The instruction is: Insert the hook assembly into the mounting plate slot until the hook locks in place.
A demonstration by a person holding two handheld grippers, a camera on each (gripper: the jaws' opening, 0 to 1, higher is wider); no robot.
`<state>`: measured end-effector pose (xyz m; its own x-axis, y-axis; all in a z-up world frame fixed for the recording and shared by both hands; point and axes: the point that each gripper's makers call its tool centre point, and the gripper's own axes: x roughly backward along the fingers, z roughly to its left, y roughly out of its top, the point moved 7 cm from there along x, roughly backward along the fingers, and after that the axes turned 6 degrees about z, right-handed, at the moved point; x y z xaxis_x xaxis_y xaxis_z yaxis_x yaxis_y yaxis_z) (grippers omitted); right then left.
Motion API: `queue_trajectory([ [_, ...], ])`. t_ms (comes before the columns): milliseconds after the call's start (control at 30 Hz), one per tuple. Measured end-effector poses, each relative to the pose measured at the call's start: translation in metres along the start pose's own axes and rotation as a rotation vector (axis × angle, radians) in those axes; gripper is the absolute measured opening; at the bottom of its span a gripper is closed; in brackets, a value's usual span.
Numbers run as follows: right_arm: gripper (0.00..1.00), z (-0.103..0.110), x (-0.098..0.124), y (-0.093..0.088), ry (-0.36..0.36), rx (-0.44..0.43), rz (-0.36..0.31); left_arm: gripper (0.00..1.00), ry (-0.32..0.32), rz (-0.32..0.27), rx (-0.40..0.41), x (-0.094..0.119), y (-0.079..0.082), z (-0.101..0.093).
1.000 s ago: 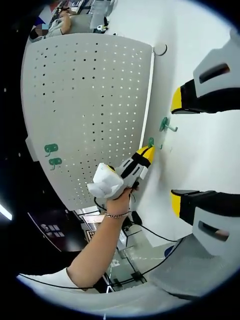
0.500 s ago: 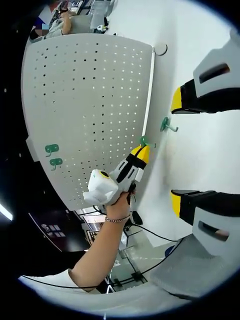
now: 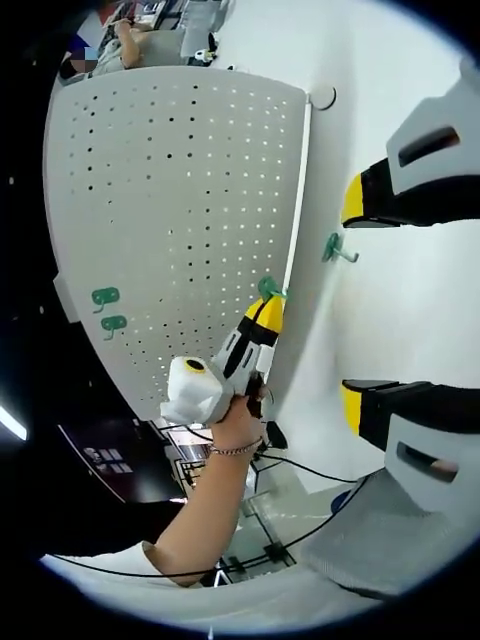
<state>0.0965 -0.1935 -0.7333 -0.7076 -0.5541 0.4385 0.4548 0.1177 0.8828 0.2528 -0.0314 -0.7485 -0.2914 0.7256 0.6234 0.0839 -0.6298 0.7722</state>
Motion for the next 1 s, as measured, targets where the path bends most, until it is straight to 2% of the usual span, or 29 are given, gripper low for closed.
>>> queue_trajectory([
  [200, 0.59, 0.001, 0.000, 0.001, 0.001, 0.001, -0.001, 0.03, 0.011, -0.033, 0.012, 0.007, 0.011, -0.005],
  [1000, 0.59, 0.001, 0.002, 0.004, 0.002, -0.005, -0.023, 0.03, 0.089, -0.150, 0.072, 0.042, 0.026, -0.013],
])
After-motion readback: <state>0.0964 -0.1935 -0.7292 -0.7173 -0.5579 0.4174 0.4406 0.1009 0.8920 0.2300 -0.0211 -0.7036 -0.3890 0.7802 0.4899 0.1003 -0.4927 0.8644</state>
